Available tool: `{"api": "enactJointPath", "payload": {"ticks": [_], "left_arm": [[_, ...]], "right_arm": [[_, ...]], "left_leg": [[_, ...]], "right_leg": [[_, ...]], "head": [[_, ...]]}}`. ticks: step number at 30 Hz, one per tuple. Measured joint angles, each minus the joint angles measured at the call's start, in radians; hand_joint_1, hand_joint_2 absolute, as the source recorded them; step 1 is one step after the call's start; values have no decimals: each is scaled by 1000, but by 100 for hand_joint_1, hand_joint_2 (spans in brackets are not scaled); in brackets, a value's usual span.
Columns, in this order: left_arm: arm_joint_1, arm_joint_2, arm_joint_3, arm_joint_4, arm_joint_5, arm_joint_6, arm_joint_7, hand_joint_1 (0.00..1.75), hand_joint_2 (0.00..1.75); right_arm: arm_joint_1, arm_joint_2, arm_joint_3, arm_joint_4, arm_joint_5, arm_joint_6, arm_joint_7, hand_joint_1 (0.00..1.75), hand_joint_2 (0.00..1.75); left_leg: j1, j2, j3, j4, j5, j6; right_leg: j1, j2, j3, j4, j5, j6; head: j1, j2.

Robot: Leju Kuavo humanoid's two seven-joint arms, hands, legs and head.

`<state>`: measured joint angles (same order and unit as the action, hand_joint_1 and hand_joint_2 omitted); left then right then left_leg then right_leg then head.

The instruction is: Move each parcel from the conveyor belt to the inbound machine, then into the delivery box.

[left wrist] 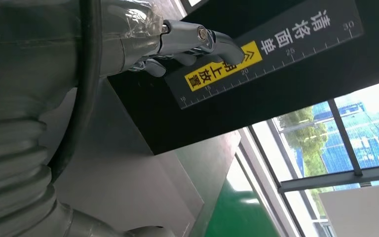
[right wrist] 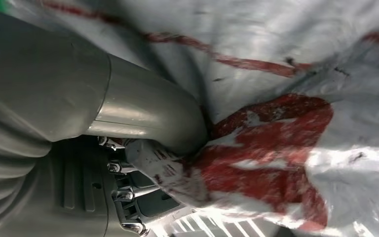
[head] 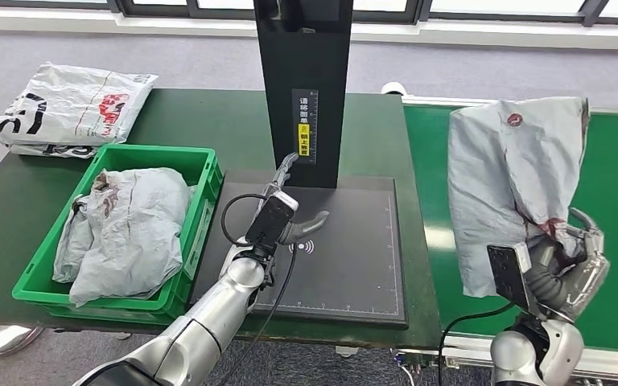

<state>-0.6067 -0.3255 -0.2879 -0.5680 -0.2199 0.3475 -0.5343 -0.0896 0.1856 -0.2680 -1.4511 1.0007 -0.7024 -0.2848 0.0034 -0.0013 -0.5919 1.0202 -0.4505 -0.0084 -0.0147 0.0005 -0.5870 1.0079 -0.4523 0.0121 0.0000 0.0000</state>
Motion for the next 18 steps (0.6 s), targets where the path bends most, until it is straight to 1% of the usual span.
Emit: {"api": "enactJointPath", "payload": {"ticks": [3,8,10,12,14,16,18], "left_arm": [[2,2,15,0,-1,0,-4,0,175],[8,3,27,0,-2,7,-8,0,175],[11,3,29,0,-1,12,-13,0,175],[12,3,35,0,3,17,-20,0,175],[13,4,41,0,13,20,-25,0,175],[12,5,43,-1,20,20,-25,0,175],[12,6,43,-1,23,20,-25,0,175]], "right_arm": [[10,32,-45,-50,-28,0,-67,175,175],[29,64,-81,-82,-52,1,-106,175,175],[38,76,-86,-89,-55,1,-106,175,175],[46,81,-83,-91,-36,3,-66,175,175],[51,79,-62,-81,8,13,22,175,175],[49,70,-8,-52,64,41,125,175,175],[43,63,68,-9,108,76,199,175,175]], "left_leg": [[0,0,0,0,0,0],[0,0,-1,0,0,0],[0,0,-1,0,0,0],[0,0,-1,-1,0,0],[0,0,-2,-1,0,0],[0,0,-2,-1,0,-1],[0,0,-2,-1,1,-2]], "right_leg": [[0,-1,0,0,-1,0],[0,0,-1,0,-1,0],[0,0,-1,0,-1,0],[0,-1,-1,0,-1,0],[0,-1,-1,0,-1,0],[0,-1,-1,1,-1,0],[0,0,-2,1,-1,-1]], "head": [[0,0],[0,0],[0,0],[0,0],[0,0],[0,0],[0,0]]}}
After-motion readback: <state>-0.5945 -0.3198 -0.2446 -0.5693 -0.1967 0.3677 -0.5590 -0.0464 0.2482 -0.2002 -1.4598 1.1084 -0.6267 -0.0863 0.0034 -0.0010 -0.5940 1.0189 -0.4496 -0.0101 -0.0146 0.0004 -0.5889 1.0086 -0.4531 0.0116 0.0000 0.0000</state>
